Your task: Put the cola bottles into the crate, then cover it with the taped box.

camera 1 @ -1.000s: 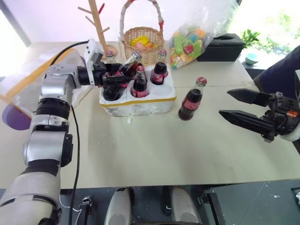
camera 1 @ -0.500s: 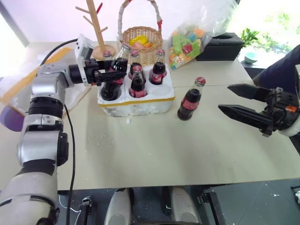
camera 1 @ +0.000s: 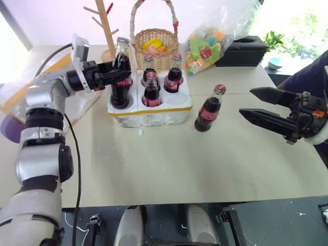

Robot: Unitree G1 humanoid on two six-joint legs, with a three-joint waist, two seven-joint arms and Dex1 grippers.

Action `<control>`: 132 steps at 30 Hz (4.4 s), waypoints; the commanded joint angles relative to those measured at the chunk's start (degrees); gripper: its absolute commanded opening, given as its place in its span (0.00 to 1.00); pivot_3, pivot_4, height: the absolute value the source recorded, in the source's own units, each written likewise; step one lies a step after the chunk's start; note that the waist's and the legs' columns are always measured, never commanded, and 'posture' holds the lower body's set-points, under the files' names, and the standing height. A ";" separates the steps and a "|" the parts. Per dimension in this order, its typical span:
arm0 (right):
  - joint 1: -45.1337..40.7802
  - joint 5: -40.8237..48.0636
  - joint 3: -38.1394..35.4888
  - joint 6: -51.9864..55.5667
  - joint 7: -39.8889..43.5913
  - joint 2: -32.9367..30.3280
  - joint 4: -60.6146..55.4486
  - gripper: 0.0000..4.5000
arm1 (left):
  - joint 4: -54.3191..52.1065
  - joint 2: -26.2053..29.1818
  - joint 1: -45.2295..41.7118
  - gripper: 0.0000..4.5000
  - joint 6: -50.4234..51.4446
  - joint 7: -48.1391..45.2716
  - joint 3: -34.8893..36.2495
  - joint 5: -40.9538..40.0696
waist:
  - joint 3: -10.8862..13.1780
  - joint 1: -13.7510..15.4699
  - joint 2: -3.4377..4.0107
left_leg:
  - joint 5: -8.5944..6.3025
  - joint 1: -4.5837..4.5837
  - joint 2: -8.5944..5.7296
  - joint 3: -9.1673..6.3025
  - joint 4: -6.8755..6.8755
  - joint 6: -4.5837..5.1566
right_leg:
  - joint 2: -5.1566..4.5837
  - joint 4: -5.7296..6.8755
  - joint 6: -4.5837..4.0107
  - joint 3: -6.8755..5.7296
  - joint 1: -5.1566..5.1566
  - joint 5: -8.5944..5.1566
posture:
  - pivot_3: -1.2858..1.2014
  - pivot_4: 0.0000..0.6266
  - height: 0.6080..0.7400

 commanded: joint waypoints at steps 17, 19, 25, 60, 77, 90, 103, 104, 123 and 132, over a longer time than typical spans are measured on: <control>-1.18 -0.01 -0.18 -0.02 0.73 -0.96 0.66 1.00 | -13.23 -2.78 8.94 0.54 0.33 7.86 5.03 -5.03 | 0.02 0.49 -0.03 | 0.00 -0.03 -0.01 0.02 0.05 -0.01 | -0.01 -0.01 0.01 0.01 0.00 0.01 | 0.52 0.24 1.00; -0.94 0.04 -0.30 0.00 0.68 -0.87 0.62 1.00 | -14.78 -2.87 10.07 0.54 0.93 8.34 5.37 -5.82 | 0.02 0.50 -0.03 | 0.01 -0.02 -0.01 0.01 0.04 -0.01 | -0.01 0.00 0.01 0.00 0.00 0.01 | 0.52 0.24 1.00; -0.68 -0.56 0.37 -0.22 1.49 -0.78 0.95 1.00 | -19.51 -3.02 12.32 0.99 3.78 10.37 6.68 -8.72 | 0.01 1.20 -0.02 | 0.01 -0.01 -0.01 0.01 0.07 -0.01 | -0.01 0.01 0.00 0.01 0.02 0.01 | 0.52 0.24 1.00; -14.28 -45.09 29.36 -20.74 1.02 26.40 27.61 1.00 | -61.54 10.39 29.95 0.99 24.06 6.56 -1.25 -23.80 | -0.15 1.18 0.13 | 0.07 0.07 -0.02 0.01 0.01 -0.11 | 0.08 -0.02 -0.21 0.17 0.01 -0.01 | 0.52 0.24 1.00; -31.33 -33.88 22.84 -12.47 5.30 27.76 21.95 0.62 | -62.39 12.24 32.15 1.00 24.60 11.58 5.34 -25.72 | 0.04 0.42 0.43 | 0.07 0.00 -0.01 0.04 -0.09 -0.11 | 0.09 0.04 -0.10 0.18 -0.15 0.06 | 0.52 0.24 1.00; -42.64 -49.20 36.41 -21.52 6.44 36.84 39.53 0.62 | -62.75 12.33 34.04 1.00 22.39 13.30 5.84 -25.30 | 0.04 0.22 0.40 | 0.08 -0.13 -0.02 0.04 -0.12 -0.12 | 0.07 0.02 -0.10 0.17 -0.22 0.06 | 0.52 0.24 1.00; -40.11 -59.97 41.85 -23.89 8.92 35.57 40.88 0.99 | -61.10 17.69 38.98 1.00 22.11 11.86 10.51 -24.01 | 0.03 -0.05 0.39 | 0.09 -0.09 -0.01 0.06 -0.14 -0.14 | 0.08 0.05 -0.10 0.17 -0.23 0.06 | 0.52 0.24 1.00; -39.28 -58.77 40.87 -22.32 9.95 34.20 38.00 0.99 | -60.86 19.42 39.99 1.00 22.15 11.08 11.89 -23.87 | 0.03 -0.05 0.39 | 0.09 -0.08 -0.01 0.06 -0.15 -0.14 | 0.07 0.05 -0.10 0.17 -0.24 0.06 | 0.52 0.24 1.00; -31.97 -19.39 14.31 9.70 18.66 8.38 7.67 0.99 | -7.94 55.85 66.83 1.00 -1.12 -17.34 29.96 1.42 | 0.06 0.07 0.44 | -0.05 -0.09 0.50 0.72 -0.36 -0.37 | -0.02 -0.06 -0.79 0.10 -0.91 -0.11 | 0.52 0.24 1.00; -28.72 -18.08 15.44 8.72 15.96 6.67 6.28 0.99 | 16.44 42.12 10.27 1.00 -9.80 -12.16 -9.09 25.86 | 0.00 1.49 0.26 | 0.03 -0.22 0.56 1.03 -0.23 -0.24 | 0.14 0.07 -0.51 0.14 -0.85 0.09 | 0.52 0.24 1.00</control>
